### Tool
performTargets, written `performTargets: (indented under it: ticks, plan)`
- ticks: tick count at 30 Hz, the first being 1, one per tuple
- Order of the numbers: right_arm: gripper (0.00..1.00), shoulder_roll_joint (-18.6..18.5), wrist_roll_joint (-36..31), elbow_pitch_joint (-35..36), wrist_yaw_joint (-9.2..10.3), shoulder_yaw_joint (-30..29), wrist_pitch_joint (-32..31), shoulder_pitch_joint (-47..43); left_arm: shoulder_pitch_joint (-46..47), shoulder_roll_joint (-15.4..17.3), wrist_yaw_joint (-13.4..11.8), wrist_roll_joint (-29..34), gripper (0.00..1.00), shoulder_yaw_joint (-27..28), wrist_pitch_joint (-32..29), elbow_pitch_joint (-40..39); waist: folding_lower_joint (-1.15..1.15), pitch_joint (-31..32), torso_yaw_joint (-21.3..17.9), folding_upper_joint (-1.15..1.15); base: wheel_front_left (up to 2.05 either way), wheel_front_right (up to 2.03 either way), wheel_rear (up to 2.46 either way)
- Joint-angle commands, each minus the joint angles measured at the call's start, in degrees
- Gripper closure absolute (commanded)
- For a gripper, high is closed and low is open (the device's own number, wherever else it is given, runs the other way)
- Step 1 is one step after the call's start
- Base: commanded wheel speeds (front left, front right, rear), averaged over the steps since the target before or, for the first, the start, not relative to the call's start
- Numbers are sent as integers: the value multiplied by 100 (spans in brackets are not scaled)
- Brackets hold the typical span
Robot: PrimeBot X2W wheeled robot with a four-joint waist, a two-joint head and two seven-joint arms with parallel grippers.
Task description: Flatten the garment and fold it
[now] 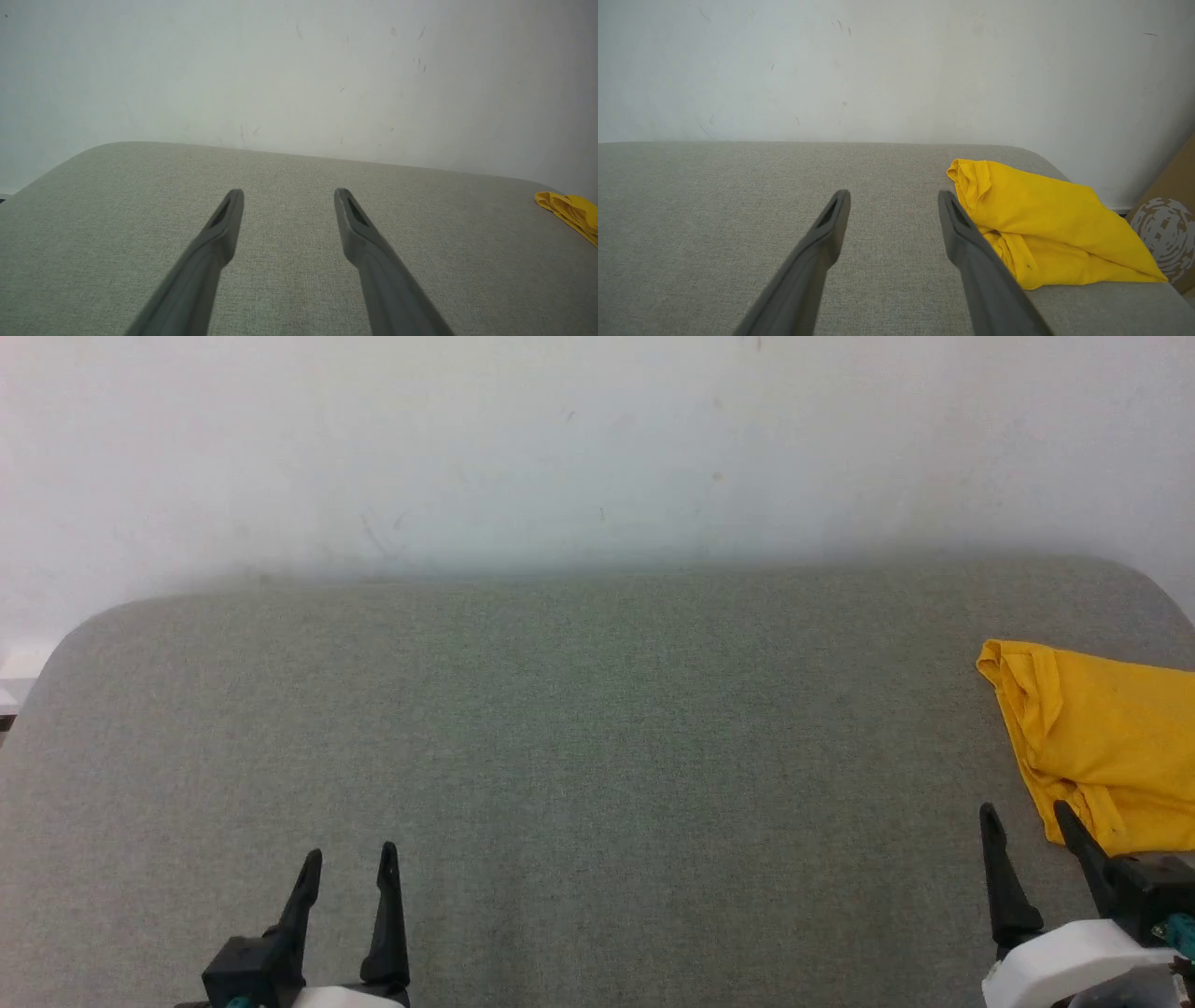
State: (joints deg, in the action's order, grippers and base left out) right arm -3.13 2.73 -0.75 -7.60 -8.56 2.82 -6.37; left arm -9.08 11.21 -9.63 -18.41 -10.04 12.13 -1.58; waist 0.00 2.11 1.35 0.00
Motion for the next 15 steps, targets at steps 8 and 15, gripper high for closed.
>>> performTargets:
  ticks: [8,15]
  plan:
    - [0,24,116,-161,11,76,139,-2,-66,-27,3,-82,0,-46,96,167,0,-14,-61,0,0,0,0]
    - [0,24,97,-169,11,94,162,32,-54,-30,41,-114,0,-68,142,278,0,9,-64,0,0,0,0]
